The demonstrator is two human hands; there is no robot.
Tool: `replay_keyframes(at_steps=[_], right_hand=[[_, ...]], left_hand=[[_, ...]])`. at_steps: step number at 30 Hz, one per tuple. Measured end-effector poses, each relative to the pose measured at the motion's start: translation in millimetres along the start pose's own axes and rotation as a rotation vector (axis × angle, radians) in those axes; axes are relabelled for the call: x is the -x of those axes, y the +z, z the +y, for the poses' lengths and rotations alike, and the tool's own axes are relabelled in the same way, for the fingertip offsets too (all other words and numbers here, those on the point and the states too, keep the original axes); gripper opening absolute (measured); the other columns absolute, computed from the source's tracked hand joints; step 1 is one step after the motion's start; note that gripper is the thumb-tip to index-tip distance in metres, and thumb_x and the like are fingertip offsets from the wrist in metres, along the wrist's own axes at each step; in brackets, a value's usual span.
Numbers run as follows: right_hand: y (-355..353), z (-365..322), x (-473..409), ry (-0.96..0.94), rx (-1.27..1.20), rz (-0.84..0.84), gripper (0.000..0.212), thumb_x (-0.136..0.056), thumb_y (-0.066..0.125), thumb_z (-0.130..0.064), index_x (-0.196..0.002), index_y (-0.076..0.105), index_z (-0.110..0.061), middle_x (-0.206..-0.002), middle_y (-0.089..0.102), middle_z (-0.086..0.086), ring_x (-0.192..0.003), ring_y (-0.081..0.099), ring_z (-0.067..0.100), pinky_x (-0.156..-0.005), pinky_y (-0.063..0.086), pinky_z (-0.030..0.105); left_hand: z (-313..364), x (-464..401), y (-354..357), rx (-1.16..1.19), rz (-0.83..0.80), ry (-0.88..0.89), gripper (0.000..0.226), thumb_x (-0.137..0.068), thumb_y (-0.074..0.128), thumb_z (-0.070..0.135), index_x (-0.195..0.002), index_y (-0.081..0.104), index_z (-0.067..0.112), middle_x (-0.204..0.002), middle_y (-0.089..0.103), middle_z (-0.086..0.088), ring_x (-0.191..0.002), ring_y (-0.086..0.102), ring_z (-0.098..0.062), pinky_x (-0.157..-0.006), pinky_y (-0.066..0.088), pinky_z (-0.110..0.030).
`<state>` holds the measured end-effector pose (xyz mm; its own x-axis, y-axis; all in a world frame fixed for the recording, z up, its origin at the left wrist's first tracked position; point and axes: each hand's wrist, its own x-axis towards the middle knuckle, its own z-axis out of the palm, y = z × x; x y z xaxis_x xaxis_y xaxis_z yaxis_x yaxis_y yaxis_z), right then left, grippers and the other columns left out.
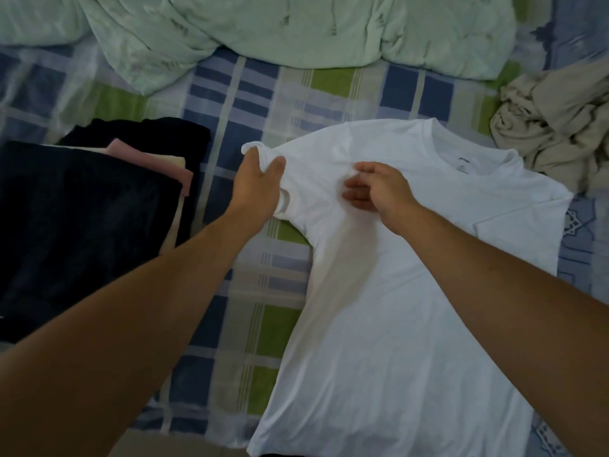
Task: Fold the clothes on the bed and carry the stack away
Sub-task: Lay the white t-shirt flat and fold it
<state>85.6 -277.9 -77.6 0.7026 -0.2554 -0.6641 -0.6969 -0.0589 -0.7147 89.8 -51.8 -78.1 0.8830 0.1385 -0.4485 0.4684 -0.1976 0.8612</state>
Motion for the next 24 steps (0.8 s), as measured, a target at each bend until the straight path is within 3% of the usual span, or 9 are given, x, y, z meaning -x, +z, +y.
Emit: replay_keyframes(at_steps=[4, 6, 8, 11, 14, 17, 19, 21, 24], right_hand=[[-21, -5, 1, 0.129, -0.215, -0.122, 0.043, -0.108, 0.042, -0.046, -0.125, 0.064, -0.013, -0.109, 0.077, 0.015, -0.093, 0.077, 0.034, -0.086, 0.061, 0.047], [-38, -5, -2, 0.164, -0.268, -0.188, 0.058, -0.106, 0.034, -0.058, -0.127, 0.063, -0.012, -0.111, 0.075, 0.015, -0.093, 0.075, 0.034, -0.089, 0.059, 0.049], [-54, -1, -8, 0.206, -0.329, -0.219, 0.069, -0.102, 0.033, -0.068, -0.124, 0.066, -0.012, -0.113, 0.074, 0.014, -0.095, 0.074, 0.033, -0.088, 0.058, 0.047], [-74, 4, -15, 0.242, -0.382, -0.221, 0.076, -0.092, 0.049, -0.075, -0.128, 0.068, -0.011, -0.124, 0.073, 0.015, -0.112, 0.071, 0.037, -0.097, 0.055, 0.050], [-87, 5, -19, 0.178, -0.183, -0.175, 0.074, -0.080, 0.068, -0.071, -0.126, 0.071, -0.013, -0.117, 0.076, 0.010, -0.110, 0.072, 0.034, -0.093, 0.058, 0.051], [-88, 8, -22, 0.017, 0.137, -0.055, 0.028, -0.080, 0.082, -0.037, -0.104, 0.076, -0.023, -0.099, 0.080, 0.001, -0.096, 0.075, 0.028, -0.070, 0.063, 0.038], [-87, 12, -25, -0.089, 0.271, 0.028, 0.011, -0.083, 0.079, -0.017, -0.090, 0.074, -0.025, -0.093, 0.077, -0.001, -0.086, 0.074, 0.023, -0.064, 0.060, 0.031], [-86, 15, -28, -0.163, 0.307, 0.126, 0.011, -0.085, 0.075, -0.013, -0.086, 0.072, -0.024, -0.094, 0.075, 0.001, -0.081, 0.070, 0.020, -0.072, 0.060, 0.033], [-92, 24, -28, -0.233, 0.377, 0.233, 0.011, -0.086, 0.074, -0.022, -0.096, 0.069, -0.024, -0.094, 0.070, -0.006, -0.088, 0.067, 0.018, -0.084, 0.060, 0.038]], left_hand=[[29, 32, 39, -0.088, -0.029, 0.232, 0.015, -0.103, 0.058, 0.023, -0.116, 0.052, 0.023, -0.100, 0.062, 0.013, -0.082, 0.061, 0.010, -0.067, 0.047, -0.006], [36, 54, 69, -0.161, -0.133, 0.322, 0.029, -0.101, 0.060, 0.022, -0.130, 0.054, 0.026, -0.105, 0.065, 0.010, -0.085, 0.064, 0.003, -0.074, 0.055, -0.016], [31, 75, 97, -0.334, -0.250, 0.398, 0.038, -0.098, 0.062, 0.022, -0.135, 0.053, 0.028, -0.098, 0.070, -0.001, -0.085, 0.070, -0.020, -0.075, 0.058, -0.036], [10, 95, 127, -0.615, -0.405, 0.409, 0.049, -0.096, 0.062, 0.024, -0.143, 0.050, 0.024, -0.115, 0.068, -0.008, -0.107, 0.065, -0.031, -0.091, 0.050, -0.042], [-8, 104, 134, -0.728, -0.422, 0.407, 0.049, -0.092, 0.063, 0.027, -0.141, 0.053, 0.023, -0.122, 0.062, -0.006, -0.112, 0.061, -0.029, -0.089, 0.050, -0.043], [-22, 106, 124, -0.803, -0.267, 0.587, 0.046, -0.082, 0.068, 0.024, -0.128, 0.064, 0.016, -0.122, 0.062, -0.008, -0.116, 0.053, -0.032, -0.091, 0.049, -0.048], [-32, 103, 117, -0.855, -0.206, 0.667, 0.053, -0.080, 0.069, 0.026, -0.131, 0.062, 0.012, -0.137, 0.056, -0.014, -0.128, 0.047, -0.037, -0.103, 0.044, -0.051], [-43, 100, 111, -0.940, -0.237, 0.646, 0.067, -0.084, 0.065, 0.032, -0.146, 0.050, 0.010, -0.158, 0.038, -0.019, -0.147, 0.031, -0.039, -0.120, 0.028, -0.053], [-65, 96, 108, -1.068, -0.304, 0.583, 0.078, -0.094, 0.051, 0.044, -0.162, 0.025, 0.014, -0.171, 0.010, -0.015, -0.158, 0.005, -0.034, -0.127, 0.010, -0.052]])
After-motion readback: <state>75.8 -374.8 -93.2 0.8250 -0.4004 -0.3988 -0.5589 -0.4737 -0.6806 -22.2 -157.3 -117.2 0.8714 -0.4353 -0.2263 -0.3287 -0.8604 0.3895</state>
